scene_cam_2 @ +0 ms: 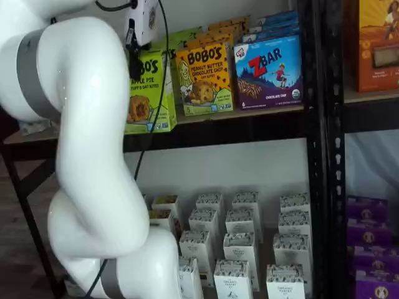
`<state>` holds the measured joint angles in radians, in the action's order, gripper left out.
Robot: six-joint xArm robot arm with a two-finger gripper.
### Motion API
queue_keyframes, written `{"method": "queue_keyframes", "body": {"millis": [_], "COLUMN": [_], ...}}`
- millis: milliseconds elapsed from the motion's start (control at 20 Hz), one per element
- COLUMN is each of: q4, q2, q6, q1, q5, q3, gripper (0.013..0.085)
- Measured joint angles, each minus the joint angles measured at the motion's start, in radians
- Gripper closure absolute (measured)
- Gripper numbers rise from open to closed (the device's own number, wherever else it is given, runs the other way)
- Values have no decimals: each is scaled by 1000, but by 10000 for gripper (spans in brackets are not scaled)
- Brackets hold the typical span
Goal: Pick the green box on the top shelf, the fourth from the left
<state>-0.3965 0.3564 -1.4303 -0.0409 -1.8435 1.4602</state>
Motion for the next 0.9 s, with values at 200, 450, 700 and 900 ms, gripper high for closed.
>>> {"method": "queue_keyframes", "body": {"millis": [200, 450, 700, 900], "q4": [0, 3, 12, 19], "q2": [25, 56, 77, 95], "q6": [-13, -30, -47, -64], "q1": [11, 24, 37, 51], "q5": [7, 26, 38, 50], "q3": [-31, -73, -103, -129], "gripper": [650, 650, 650, 650]}}
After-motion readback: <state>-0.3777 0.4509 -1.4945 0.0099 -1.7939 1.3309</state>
